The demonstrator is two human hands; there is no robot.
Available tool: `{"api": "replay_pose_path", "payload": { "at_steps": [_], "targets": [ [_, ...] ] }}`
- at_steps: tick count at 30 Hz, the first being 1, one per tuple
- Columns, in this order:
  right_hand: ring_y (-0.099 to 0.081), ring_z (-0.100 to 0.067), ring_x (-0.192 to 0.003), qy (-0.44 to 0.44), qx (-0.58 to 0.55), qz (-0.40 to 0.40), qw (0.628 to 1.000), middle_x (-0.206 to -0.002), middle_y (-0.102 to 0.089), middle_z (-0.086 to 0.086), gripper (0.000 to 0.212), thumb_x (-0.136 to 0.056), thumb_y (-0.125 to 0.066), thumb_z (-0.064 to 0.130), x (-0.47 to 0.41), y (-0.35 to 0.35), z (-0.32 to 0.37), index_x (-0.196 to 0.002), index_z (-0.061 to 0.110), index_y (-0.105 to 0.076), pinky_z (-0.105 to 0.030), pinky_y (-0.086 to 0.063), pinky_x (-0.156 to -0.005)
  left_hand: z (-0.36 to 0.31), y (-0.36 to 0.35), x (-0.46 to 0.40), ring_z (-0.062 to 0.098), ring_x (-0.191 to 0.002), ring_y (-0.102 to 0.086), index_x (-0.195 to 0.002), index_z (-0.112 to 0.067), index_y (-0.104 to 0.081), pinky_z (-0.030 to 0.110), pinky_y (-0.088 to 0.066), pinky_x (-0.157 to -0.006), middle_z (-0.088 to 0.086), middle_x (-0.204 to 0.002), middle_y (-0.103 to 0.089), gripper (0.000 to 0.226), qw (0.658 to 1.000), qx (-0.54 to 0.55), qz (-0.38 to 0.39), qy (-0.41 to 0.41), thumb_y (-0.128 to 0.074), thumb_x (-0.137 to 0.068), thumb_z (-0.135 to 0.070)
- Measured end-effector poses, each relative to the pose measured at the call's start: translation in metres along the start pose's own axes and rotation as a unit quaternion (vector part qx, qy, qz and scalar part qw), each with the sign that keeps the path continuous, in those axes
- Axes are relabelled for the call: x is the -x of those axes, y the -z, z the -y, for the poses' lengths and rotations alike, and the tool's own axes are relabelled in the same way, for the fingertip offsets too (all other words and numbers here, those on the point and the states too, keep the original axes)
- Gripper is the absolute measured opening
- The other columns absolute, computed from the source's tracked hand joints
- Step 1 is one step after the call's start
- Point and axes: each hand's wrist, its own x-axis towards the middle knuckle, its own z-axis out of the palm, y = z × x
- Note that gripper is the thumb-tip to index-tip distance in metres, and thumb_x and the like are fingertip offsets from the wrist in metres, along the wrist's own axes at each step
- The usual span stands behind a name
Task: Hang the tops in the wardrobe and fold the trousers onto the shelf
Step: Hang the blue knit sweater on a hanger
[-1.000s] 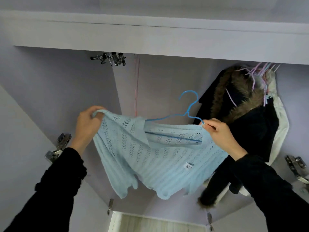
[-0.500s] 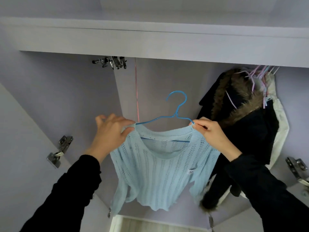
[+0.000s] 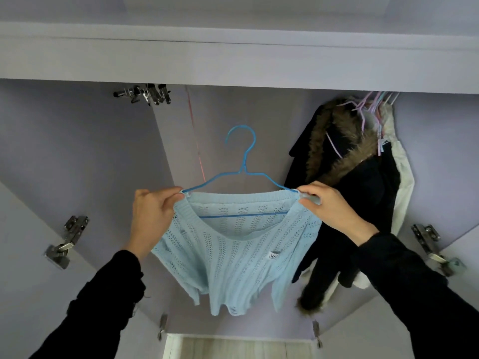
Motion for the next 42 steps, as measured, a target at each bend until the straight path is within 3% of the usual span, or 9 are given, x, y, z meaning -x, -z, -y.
{"api": "replay_pose_path", "payload": {
  "at_steps": [3,7,10,13,18,23,28,31,42],
  "targets": [
    [-0.055,-0.018,-0.09,-0.008,0.035,-0.006,0.999,-0.087,-0.053,0.004,0.011,-0.088,-0.06,0.004,0.009,-0.005,-0.007,-0.096,0.001,-0.067,-0.014,-0.035,-0.077,-0.004,-0.008,0.006,0.031,-0.056,-0.061,-0.087,-0.008,-0.076,0.039,-0.045,-0.08,0.011,-0.067,-0.071,0.011,0.998,0.032,0.043,0.019,-0.066,-0.084,-0.013],
    [-0.051,-0.016,-0.083,-0.022,0.008,-0.035,0.999,-0.084,-0.047,0.008,0.007,-0.09,-0.058,0.005,0.025,-0.006,-0.012,-0.09,0.003,-0.064,-0.014,-0.036,-0.073,-0.005,-0.027,0.019,0.025,-0.064,-0.063,-0.094,-0.009,-0.075,0.025,-0.041,-0.074,0.012,-0.074,-0.072,0.012,0.993,0.003,0.107,0.059,-0.066,-0.086,-0.011],
    [-0.049,-0.02,-0.084,-0.033,0.065,-0.05,0.996,-0.084,-0.048,0.002,0.006,-0.089,-0.059,0.004,0.039,-0.003,-0.028,-0.089,0.003,-0.065,-0.022,-0.032,-0.075,-0.011,-0.042,0.028,0.027,-0.094,-0.067,-0.109,-0.012,-0.071,0.03,-0.045,-0.089,0.009,-0.102,-0.072,0.022,0.985,-0.004,0.166,0.049,-0.062,-0.089,-0.01],
    [-0.05,-0.031,-0.076,-0.052,0.126,-0.091,0.986,-0.081,-0.045,-0.002,0.004,-0.085,-0.062,-0.001,0.056,0.006,-0.05,-0.087,-0.001,-0.065,-0.023,-0.025,-0.065,-0.029,-0.053,0.03,0.025,-0.119,-0.055,-0.126,-0.009,-0.059,0.025,-0.035,-0.102,0.009,-0.129,-0.058,0.035,0.978,0.012,0.209,0.017,-0.056,-0.092,-0.007],
    [-0.049,-0.035,-0.076,-0.1,0.174,-0.135,0.97,-0.082,-0.05,-0.015,0.009,-0.088,-0.058,0.001,0.053,0.02,-0.051,-0.081,-0.005,-0.063,-0.029,-0.026,-0.065,-0.068,-0.058,0.021,0.027,-0.119,-0.051,-0.125,-0.007,-0.056,0.044,-0.047,-0.095,0.013,-0.13,-0.056,0.042,0.978,-0.016,0.124,-0.167,-0.037,-0.089,-0.015],
    [-0.048,-0.036,-0.084,-0.13,0.19,-0.188,0.955,-0.095,-0.053,-0.021,0.015,-0.092,-0.05,0.002,0.035,0.037,-0.039,-0.085,-0.006,-0.06,-0.03,-0.024,-0.066,-0.134,-0.043,-0.015,0.032,-0.139,-0.02,-0.137,-0.009,-0.037,0.04,-0.022,-0.107,0.017,-0.147,-0.029,0.056,0.95,-0.039,-0.02,-0.308,-0.038,-0.082,-0.002],
    [-0.048,-0.036,-0.099,-0.171,0.177,-0.218,0.944,-0.109,-0.051,-0.02,0.019,-0.095,-0.045,0.007,0.012,0.05,-0.032,-0.1,-0.007,-0.058,-0.031,-0.03,-0.07,-0.164,-0.034,-0.048,0.038,-0.141,-0.001,-0.146,-0.012,-0.017,0.051,0.003,-0.114,0.016,-0.151,-0.01,0.085,0.934,-0.128,-0.1,-0.319,-0.059,-0.074,0.009],
    [-0.047,-0.036,-0.103,-0.189,0.154,-0.241,0.939,-0.115,-0.05,-0.021,0.022,-0.094,-0.045,0.006,-0.004,0.057,-0.028,-0.107,-0.007,-0.057,-0.036,-0.037,-0.077,-0.171,-0.032,-0.066,0.03,-0.144,0.014,-0.147,-0.014,-0.01,0.053,0.011,-0.111,0.013,-0.153,-0.007,0.095,0.927,-0.181,-0.117,-0.307,-0.061,-0.071,0.006],
    [-0.052,-0.035,-0.115,-0.223,0.071,-0.293,0.927,-0.126,-0.05,-0.02,0.03,-0.088,-0.049,-0.001,-0.072,0.088,-0.027,-0.117,-0.004,-0.055,-0.037,-0.043,-0.09,-0.172,-0.034,-0.087,0.027,-0.143,0.019,-0.148,-0.015,-0.004,0.056,0.013,-0.11,0.012,-0.154,-0.005,0.101,0.919,-0.22,-0.153,-0.289,-0.062,-0.068,0.007]
  ]
}}
